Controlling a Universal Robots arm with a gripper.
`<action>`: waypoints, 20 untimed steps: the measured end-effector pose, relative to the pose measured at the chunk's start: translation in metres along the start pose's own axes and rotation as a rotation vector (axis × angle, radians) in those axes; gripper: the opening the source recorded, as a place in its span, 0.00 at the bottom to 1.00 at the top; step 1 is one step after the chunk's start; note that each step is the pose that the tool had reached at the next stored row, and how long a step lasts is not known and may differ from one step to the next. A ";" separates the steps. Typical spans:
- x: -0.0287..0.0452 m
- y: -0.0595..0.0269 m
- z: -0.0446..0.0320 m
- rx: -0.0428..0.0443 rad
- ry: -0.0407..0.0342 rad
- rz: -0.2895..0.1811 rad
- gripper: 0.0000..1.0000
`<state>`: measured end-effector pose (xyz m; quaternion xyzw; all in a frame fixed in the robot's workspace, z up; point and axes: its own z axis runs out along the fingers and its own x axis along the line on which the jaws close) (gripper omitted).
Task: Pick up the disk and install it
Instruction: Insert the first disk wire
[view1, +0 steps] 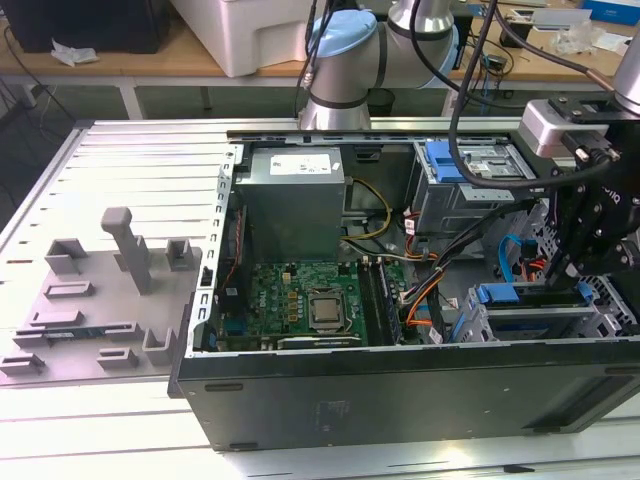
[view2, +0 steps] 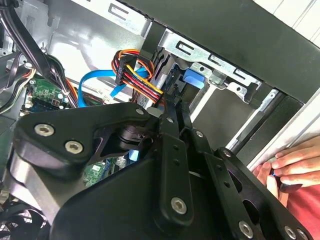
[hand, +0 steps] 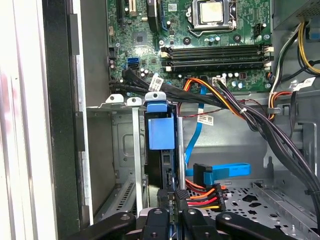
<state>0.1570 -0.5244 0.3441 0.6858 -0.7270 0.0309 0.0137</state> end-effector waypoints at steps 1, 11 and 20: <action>0.0000 -0.0001 0.0006 0.0000 0.0000 0.000 0.16; -0.0018 -0.0002 0.0010 0.0000 0.0000 0.000 0.16; -0.0029 -0.0005 0.0013 -0.0001 0.0000 0.000 0.16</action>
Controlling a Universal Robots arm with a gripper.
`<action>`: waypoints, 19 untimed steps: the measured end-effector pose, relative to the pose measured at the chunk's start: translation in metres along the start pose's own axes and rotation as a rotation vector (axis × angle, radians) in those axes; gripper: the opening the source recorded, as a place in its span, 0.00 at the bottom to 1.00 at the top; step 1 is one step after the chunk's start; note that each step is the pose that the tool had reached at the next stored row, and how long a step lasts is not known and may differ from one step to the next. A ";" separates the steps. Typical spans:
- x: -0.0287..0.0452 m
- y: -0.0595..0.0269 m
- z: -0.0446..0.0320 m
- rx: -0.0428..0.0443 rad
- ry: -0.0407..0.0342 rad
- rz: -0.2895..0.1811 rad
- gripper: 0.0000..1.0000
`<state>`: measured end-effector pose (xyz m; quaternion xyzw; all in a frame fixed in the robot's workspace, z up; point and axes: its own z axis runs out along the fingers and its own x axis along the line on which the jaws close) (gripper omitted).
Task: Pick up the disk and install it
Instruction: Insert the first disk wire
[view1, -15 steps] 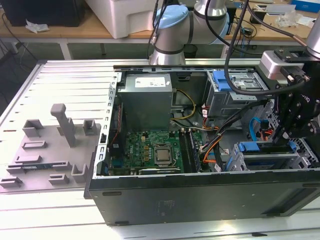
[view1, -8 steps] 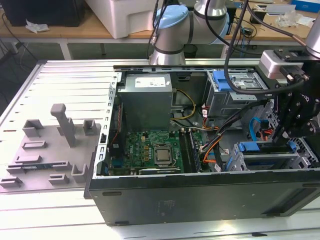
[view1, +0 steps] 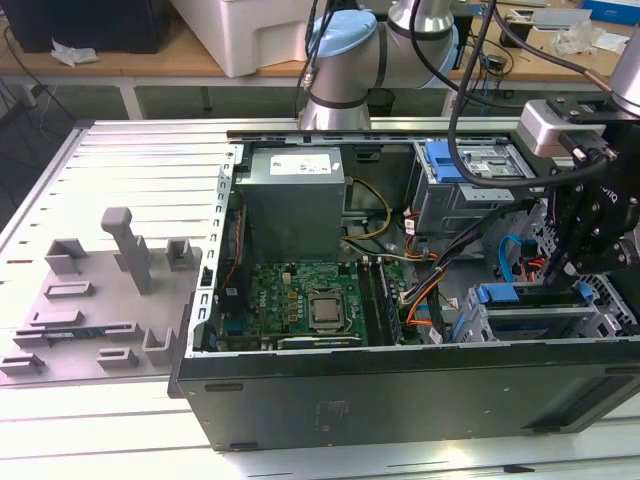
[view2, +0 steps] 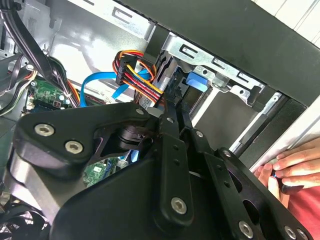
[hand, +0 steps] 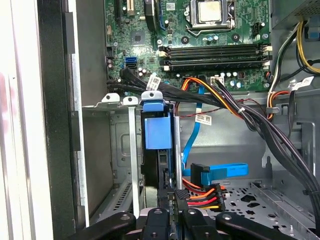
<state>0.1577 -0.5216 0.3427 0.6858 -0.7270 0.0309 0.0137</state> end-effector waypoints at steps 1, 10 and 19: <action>0.0000 0.0000 0.0000 0.0000 0.0000 0.000 0.16; 0.0001 -0.0001 -0.0015 0.0000 -0.0003 0.000 0.16; 0.0015 -0.0002 -0.0016 0.0000 0.0000 0.000 0.16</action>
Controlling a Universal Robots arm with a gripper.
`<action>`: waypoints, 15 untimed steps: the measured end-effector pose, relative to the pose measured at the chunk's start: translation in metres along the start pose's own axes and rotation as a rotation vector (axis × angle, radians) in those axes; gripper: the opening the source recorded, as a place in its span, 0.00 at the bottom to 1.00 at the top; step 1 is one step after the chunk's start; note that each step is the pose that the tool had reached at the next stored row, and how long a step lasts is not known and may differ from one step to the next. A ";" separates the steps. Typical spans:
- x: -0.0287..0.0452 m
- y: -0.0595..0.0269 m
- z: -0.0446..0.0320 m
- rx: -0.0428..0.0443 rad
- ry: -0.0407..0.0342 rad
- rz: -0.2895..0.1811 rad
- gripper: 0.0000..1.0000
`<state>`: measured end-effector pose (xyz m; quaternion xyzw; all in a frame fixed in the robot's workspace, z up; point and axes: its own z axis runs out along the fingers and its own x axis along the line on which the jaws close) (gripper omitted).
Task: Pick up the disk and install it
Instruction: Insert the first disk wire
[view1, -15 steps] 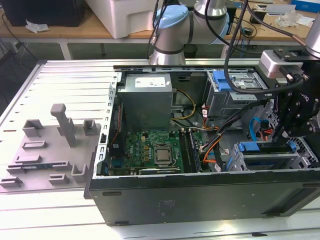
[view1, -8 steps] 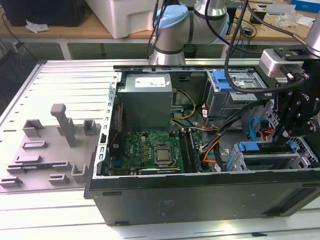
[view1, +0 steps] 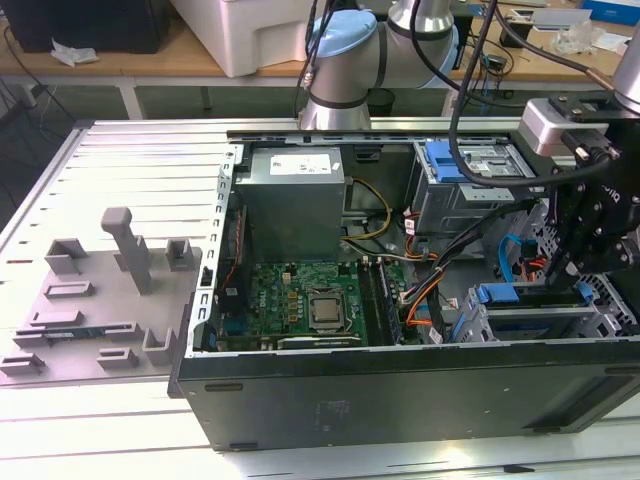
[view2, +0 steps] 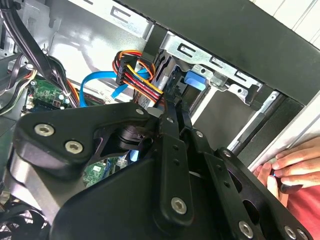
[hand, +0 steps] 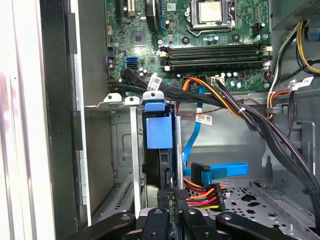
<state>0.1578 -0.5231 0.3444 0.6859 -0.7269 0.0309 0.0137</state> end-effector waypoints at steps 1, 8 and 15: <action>0.0001 0.0000 0.0000 0.0000 -0.0001 0.000 0.16; 0.0001 0.0001 0.0017 0.0000 0.0000 0.000 0.16; -0.0001 0.0002 0.0043 0.0000 0.0000 0.000 0.16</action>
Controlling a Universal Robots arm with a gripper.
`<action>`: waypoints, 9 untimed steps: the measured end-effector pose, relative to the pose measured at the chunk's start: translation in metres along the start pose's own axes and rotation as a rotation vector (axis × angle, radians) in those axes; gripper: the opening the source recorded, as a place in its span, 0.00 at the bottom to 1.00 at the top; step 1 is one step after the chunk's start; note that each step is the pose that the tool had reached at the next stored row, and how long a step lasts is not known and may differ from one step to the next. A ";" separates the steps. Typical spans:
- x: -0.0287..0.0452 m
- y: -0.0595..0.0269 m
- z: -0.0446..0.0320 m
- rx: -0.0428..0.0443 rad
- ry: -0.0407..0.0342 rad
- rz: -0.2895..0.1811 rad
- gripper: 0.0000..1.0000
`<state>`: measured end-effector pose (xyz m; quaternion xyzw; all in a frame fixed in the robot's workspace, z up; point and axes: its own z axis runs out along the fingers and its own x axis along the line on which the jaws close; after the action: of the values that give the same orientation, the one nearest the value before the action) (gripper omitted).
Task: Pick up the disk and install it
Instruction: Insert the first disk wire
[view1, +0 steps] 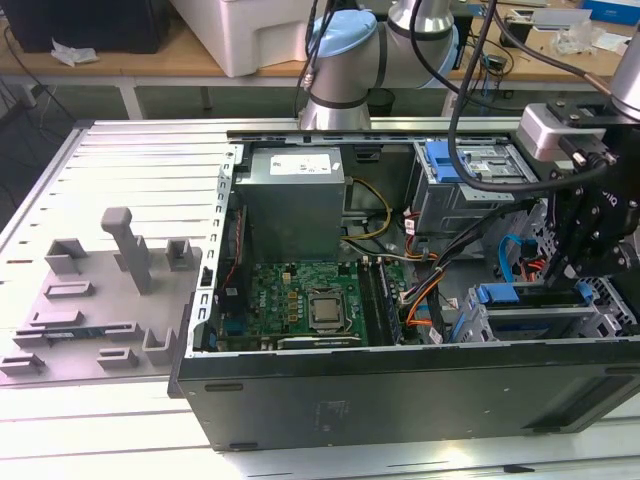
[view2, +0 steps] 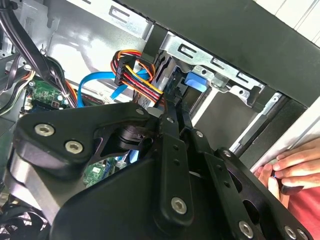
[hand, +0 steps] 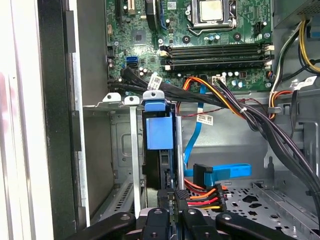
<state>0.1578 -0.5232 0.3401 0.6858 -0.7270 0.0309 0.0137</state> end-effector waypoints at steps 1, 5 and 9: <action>0.0000 0.0000 0.0002 0.0000 0.0000 0.000 0.16; 0.0000 0.0000 0.0010 0.0000 0.0001 0.000 0.16; -0.0001 0.0000 0.0020 0.0000 -0.0001 0.000 0.16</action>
<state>0.1578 -0.5232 0.3380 0.6858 -0.7270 0.0309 0.0136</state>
